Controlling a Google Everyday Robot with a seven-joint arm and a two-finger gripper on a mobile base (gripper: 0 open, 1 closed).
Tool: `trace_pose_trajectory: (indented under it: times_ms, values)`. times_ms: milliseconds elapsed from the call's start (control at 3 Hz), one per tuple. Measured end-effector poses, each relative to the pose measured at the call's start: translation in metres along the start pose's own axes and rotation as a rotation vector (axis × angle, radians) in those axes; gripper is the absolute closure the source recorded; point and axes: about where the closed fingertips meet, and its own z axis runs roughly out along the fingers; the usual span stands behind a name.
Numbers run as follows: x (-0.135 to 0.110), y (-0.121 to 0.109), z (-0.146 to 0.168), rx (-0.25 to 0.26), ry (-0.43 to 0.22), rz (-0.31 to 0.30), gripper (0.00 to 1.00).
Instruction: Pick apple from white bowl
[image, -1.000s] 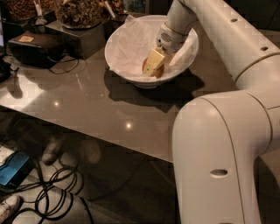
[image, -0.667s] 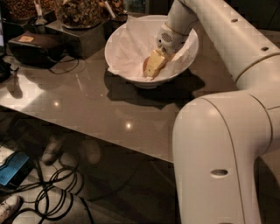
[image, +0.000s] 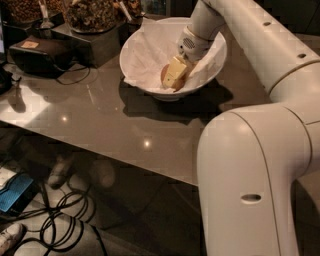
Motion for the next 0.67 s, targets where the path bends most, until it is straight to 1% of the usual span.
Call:
trace_pose_trajectory:
  times_ms: [333, 667]
  values:
    - [0.001, 0.012, -0.018, 0.027, -0.040, -0.045, 1.00]
    - [0.005, 0.030, -0.033, 0.035, -0.064, -0.084, 1.00]
